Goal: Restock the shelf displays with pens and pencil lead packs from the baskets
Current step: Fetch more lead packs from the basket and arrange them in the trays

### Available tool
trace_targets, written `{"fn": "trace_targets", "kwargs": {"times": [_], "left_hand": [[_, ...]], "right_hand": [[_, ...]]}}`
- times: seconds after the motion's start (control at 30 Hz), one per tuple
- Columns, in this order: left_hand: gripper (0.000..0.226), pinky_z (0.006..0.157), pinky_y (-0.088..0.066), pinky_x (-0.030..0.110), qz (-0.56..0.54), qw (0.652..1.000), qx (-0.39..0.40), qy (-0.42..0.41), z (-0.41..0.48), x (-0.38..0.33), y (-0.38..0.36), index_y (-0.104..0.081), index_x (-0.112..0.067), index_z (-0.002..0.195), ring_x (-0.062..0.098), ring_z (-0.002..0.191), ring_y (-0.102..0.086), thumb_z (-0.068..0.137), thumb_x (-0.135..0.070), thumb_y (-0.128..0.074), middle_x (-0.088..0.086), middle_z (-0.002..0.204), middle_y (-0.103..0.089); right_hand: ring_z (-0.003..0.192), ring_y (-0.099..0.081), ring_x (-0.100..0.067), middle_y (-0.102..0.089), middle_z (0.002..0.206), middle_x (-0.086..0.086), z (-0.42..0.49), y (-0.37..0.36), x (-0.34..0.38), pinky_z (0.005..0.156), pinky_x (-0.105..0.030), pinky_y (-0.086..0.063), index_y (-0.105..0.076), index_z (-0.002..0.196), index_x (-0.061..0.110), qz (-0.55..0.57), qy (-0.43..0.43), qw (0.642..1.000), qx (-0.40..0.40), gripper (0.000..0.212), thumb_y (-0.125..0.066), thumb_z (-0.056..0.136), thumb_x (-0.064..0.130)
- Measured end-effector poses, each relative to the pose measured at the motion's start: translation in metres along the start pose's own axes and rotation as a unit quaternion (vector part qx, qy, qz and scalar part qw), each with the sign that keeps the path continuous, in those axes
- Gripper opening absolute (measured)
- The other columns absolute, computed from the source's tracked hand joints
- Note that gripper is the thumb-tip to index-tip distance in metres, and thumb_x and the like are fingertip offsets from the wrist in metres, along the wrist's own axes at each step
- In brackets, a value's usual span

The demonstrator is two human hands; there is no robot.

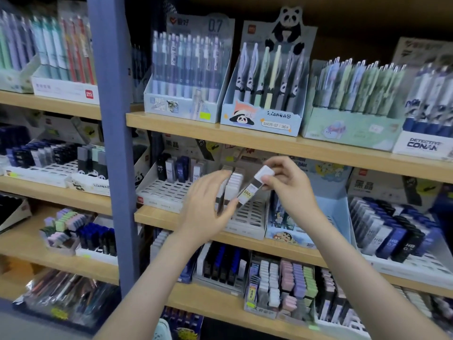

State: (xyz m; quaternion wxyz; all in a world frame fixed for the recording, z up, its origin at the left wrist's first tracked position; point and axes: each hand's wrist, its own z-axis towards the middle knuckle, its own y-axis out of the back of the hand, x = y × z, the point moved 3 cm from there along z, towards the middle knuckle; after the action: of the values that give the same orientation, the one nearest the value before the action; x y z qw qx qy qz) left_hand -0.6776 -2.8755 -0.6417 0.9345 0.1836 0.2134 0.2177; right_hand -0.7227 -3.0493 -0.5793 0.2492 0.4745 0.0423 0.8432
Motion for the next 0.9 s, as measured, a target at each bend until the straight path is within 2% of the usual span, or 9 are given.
{"fn": "trace_targets", "kwargs": {"times": [0.1,0.2,0.3,0.4,0.53,0.63,0.77,0.9], "left_hand": [[0.058,0.114,-0.020,0.034,0.073,0.995,0.034,-0.056,-0.006,0.008,-0.018,-0.044,-0.017,0.138,0.016,0.131,-0.039,0.088,-0.044,-0.053,0.002,0.141,-0.047],[0.062,0.116,-0.011,0.034,0.132,0.986,0.062,-0.076,-0.012,0.014,-0.032,-0.042,-0.019,0.139,0.017,0.134,-0.036,0.086,-0.049,-0.053,0.003,0.145,-0.043],[0.066,0.114,-0.014,0.037,0.155,0.983,0.060,-0.080,-0.014,0.018,-0.040,-0.044,-0.017,0.137,0.020,0.134,-0.035,0.083,-0.052,-0.057,0.005,0.143,-0.043],[0.067,0.111,-0.023,0.042,0.169,0.981,0.041,-0.083,-0.015,0.019,-0.046,-0.046,-0.016,0.136,0.023,0.134,-0.035,0.082,-0.053,-0.058,0.007,0.142,-0.044],[0.068,0.111,-0.023,0.045,0.182,0.979,0.025,-0.087,-0.018,0.022,-0.051,-0.044,-0.015,0.138,0.025,0.136,-0.035,0.084,-0.054,-0.056,0.009,0.144,-0.043],[0.067,0.111,-0.023,0.046,0.180,0.979,0.003,-0.095,-0.017,0.023,-0.053,-0.044,-0.014,0.136,0.026,0.135,-0.037,0.083,-0.053,-0.057,0.011,0.143,-0.044],[0.063,0.107,-0.027,0.045,0.181,0.974,-0.044,-0.128,-0.012,0.022,-0.051,-0.053,-0.013,0.128,0.025,0.128,-0.044,0.079,-0.052,-0.061,0.011,0.136,-0.052],[0.066,0.105,-0.029,0.045,0.192,0.965,-0.050,-0.170,-0.001,0.027,-0.050,-0.052,-0.014,0.128,0.024,0.124,-0.048,0.077,-0.055,-0.061,0.012,0.130,-0.058]], "right_hand": [[0.077,-0.064,-0.013,-0.062,0.090,0.000,0.007,0.000,-0.005,0.075,-0.027,-0.054,-0.055,0.089,0.031,-0.080,-0.010,0.997,0.009,0.025,-0.062,0.088,0.007],[0.080,-0.057,-0.004,-0.059,0.090,0.008,0.019,-0.002,-0.005,0.071,-0.014,-0.047,-0.056,0.090,0.029,-0.188,-0.006,0.980,0.057,0.020,-0.064,0.087,0.010],[0.086,-0.056,-0.005,-0.060,0.092,0.010,0.026,-0.003,-0.008,0.068,-0.009,-0.041,-0.057,0.090,0.028,-0.250,0.008,0.963,0.102,0.014,-0.065,0.087,0.016],[0.086,-0.059,-0.011,-0.063,0.094,0.005,0.028,0.002,-0.016,0.070,-0.014,-0.043,-0.058,0.087,0.031,-0.233,-0.003,0.966,0.115,0.017,-0.066,0.086,0.016],[0.081,-0.057,-0.023,-0.064,0.091,-0.009,0.032,0.008,-0.024,0.072,-0.025,-0.046,-0.061,0.088,0.026,-0.166,-0.055,0.977,0.125,0.017,-0.066,0.086,0.011],[0.078,-0.054,-0.016,-0.061,0.088,-0.004,0.040,0.013,-0.027,0.065,-0.016,-0.043,-0.062,0.083,0.022,-0.118,-0.095,0.981,0.120,0.018,-0.069,0.083,0.006],[0.075,-0.059,-0.009,-0.066,0.084,0.005,0.053,0.017,-0.031,0.063,-0.015,-0.044,-0.063,0.088,0.021,-0.189,-0.089,0.973,0.094,0.015,-0.072,0.081,0.012],[0.087,-0.062,-0.014,-0.068,0.092,0.003,0.062,0.015,-0.040,0.069,-0.023,-0.046,-0.062,0.091,0.023,-0.189,-0.102,0.972,0.094,0.017,-0.073,0.080,0.015]]}}
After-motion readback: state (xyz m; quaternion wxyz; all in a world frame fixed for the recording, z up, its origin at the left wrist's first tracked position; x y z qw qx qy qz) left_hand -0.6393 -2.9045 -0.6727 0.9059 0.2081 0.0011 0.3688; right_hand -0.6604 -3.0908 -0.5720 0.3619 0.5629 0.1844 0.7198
